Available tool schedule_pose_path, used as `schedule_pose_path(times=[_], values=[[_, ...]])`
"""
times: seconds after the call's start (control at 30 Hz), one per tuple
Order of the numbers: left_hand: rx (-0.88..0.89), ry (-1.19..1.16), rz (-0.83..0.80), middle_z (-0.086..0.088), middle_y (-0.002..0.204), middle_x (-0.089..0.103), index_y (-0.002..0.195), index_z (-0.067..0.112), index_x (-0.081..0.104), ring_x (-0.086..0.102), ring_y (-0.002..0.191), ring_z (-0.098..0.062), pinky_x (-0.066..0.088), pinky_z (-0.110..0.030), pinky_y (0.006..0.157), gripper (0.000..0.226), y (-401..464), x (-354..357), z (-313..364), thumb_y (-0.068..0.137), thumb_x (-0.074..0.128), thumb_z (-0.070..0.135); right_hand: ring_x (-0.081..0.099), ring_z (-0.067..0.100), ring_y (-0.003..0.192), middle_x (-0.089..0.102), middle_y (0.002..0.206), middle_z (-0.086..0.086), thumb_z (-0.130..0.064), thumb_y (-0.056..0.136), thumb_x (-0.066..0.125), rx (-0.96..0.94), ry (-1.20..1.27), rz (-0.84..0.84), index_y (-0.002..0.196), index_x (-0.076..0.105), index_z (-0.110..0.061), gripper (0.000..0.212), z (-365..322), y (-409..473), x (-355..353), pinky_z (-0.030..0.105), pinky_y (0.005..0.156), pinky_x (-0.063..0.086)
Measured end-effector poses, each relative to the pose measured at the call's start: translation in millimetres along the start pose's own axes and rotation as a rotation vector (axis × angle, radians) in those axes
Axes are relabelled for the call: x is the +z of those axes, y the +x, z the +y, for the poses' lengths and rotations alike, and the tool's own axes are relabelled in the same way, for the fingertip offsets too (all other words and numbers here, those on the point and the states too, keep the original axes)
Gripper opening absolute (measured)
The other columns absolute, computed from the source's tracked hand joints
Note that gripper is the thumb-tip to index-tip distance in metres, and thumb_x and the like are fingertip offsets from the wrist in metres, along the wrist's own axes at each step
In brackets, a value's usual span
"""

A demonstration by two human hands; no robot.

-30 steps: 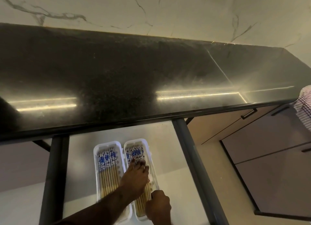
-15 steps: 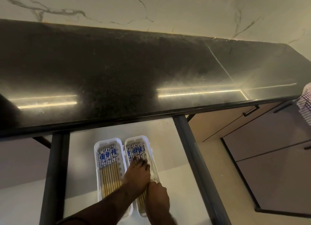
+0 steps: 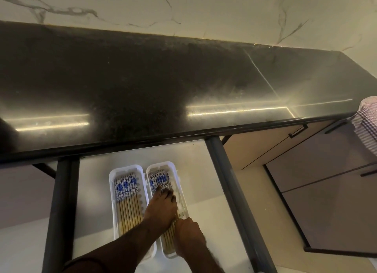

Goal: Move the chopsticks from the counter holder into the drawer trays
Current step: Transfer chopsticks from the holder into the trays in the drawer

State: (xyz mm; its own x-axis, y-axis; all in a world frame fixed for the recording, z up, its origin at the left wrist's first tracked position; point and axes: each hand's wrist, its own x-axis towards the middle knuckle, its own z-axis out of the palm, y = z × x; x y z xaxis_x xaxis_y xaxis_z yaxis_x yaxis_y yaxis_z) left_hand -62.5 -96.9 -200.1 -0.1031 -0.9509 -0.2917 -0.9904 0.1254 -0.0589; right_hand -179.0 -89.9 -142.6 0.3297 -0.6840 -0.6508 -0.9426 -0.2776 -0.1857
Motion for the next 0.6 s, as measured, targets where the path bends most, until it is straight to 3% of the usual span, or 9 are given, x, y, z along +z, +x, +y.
schedule_pose_path(times=[0.23, 0.6], values=[[0.001, -0.076, 0.040, -0.019, 0.149, 0.040, 0.138, 0.008, 0.043, 0.027, 0.142, -0.034, 0.000, -0.053, 0.117, 0.052, -3.5, -3.1, -4.5, 0.091, 0.054, 0.027, 0.062, 0.028, 0.106, 0.062, 0.118, 0.011, -0.019, 0.092, 0.049, 0.011, 0.115, 0.139, 0.114, 0.057, -0.013, 0.024, 0.6, -1.8, -10.8, 0.033, 0.090, 0.051], [-0.017, -0.178, 0.136, -0.016, 0.155, 0.031, 0.145, 0.008, 0.033, 0.019, 0.146, -0.033, -0.013, -0.047, 0.110, 0.056, -21.3, -8.9, -9.7, 0.095, 0.041, 0.031, 0.070, 0.023, 0.095, 0.070, 0.115, 0.000, -0.029, 0.094, 0.055, -0.029, 0.198, 0.252, 0.116, 0.063, -0.021, 0.025, 8.6, -6.7, -23.8, 0.031, 0.082, 0.056]])
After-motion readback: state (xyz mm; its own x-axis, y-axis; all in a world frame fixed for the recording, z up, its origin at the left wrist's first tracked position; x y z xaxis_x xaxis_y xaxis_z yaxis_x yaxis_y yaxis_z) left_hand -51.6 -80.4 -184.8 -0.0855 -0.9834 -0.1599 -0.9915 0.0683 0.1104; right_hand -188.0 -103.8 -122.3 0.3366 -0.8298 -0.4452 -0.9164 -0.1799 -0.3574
